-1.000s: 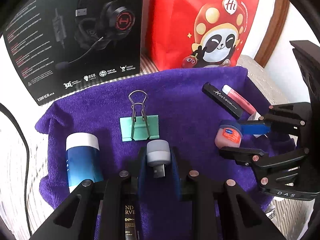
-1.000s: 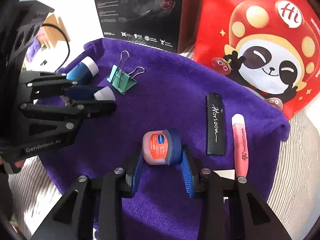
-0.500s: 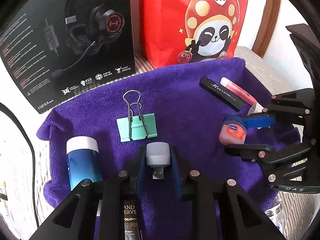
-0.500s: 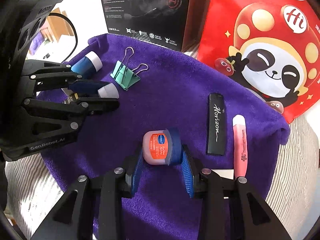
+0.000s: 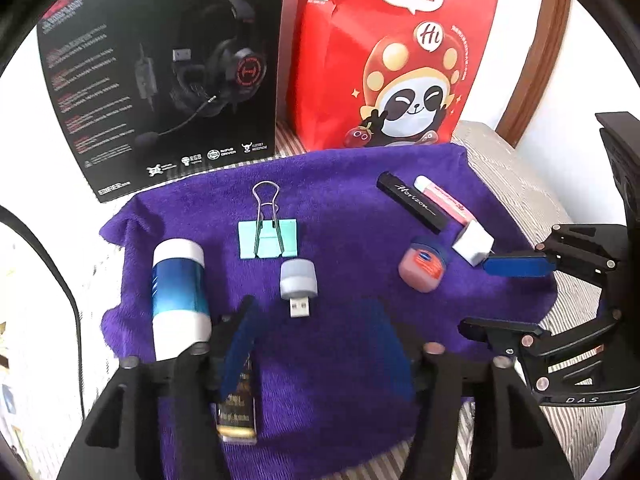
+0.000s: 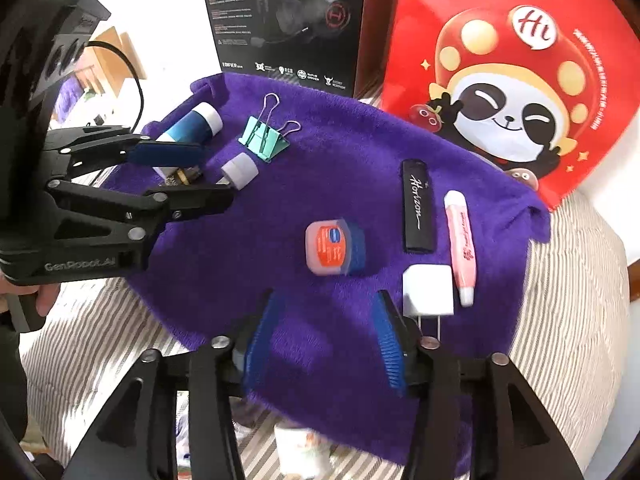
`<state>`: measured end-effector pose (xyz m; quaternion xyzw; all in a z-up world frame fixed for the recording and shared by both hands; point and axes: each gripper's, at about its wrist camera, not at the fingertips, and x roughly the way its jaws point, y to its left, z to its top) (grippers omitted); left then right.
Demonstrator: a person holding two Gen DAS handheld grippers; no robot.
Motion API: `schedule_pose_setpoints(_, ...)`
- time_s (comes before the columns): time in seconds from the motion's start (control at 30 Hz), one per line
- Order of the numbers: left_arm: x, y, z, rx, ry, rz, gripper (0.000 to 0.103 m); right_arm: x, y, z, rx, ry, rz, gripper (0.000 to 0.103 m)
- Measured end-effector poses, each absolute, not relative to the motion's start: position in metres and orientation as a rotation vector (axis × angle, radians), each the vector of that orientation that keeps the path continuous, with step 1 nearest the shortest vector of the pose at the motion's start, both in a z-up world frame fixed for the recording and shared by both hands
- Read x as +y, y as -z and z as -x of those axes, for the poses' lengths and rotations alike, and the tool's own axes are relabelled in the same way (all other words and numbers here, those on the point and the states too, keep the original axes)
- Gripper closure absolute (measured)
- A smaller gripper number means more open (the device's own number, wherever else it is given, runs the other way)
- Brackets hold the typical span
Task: Organize rigid objects
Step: 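Place the USB light on the towel with the left tool while the right tool places the Vaseline tin there, then grasp the clear candy jar with the left tool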
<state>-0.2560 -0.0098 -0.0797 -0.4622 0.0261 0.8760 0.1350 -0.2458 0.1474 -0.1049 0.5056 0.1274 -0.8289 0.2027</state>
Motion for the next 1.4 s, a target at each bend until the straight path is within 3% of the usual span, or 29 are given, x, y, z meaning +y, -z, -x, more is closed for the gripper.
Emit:
schedule_pose_setpoints(0.1,-0.011,0.074,0.244,0.066,-2.550,1.327,0.038,0.148,0.099,0.236,0.357,2.328,-1.409,0.046)
schedule_pose_setpoints(0.17,-0.013,0.069,0.236,0.033,-2.558,1.316,0.030,0.151,0.094,0.231,0.350,2.335,-1.405,0.043)
schedule_pose_setpoints(0.23,-0.013,0.064,0.227,0.011,-2.568,1.298,0.022,0.155,0.089,0.221,0.339,2.354,-1.398,0.028)
schedule_pose_setpoints(0.43,-0.012,0.049,0.190,-0.033,-2.618,1.240,0.000,0.172,0.075,0.193,0.274,2.434,-1.367,0.006)
schedule_pose_setpoints(0.5,-0.011,0.049,0.178,-0.045,-2.624,1.239,0.000,0.178,0.073,0.182,0.242,2.462,-1.366,0.000)
schedule_pose_setpoints(0.83,0.021,0.075,0.127,-0.101,-2.580,1.295,0.000,0.227,0.079,0.117,0.067,2.573,-1.412,0.000)
schedule_pose_setpoints(1.17,0.083,0.115,0.122,0.055,-2.575,1.376,0.002,0.265,0.104,0.066,-0.044,2.605,-1.478,0.000)
schedule_pose_setpoints(1.2,0.086,0.117,0.123,0.063,-2.585,1.379,0.004,0.269,0.106,0.063,-0.062,2.600,-1.482,0.000)
schedule_pose_setpoints(1.27,0.089,0.122,0.123,0.074,-2.602,1.402,0.020,0.275,0.109,0.059,-0.067,2.599,-1.497,0.000)
schedule_pose_setpoints(1.4,0.095,0.126,0.120,0.135,-2.653,1.391,0.025,0.285,0.109,0.052,-0.046,2.625,-1.479,0.000)
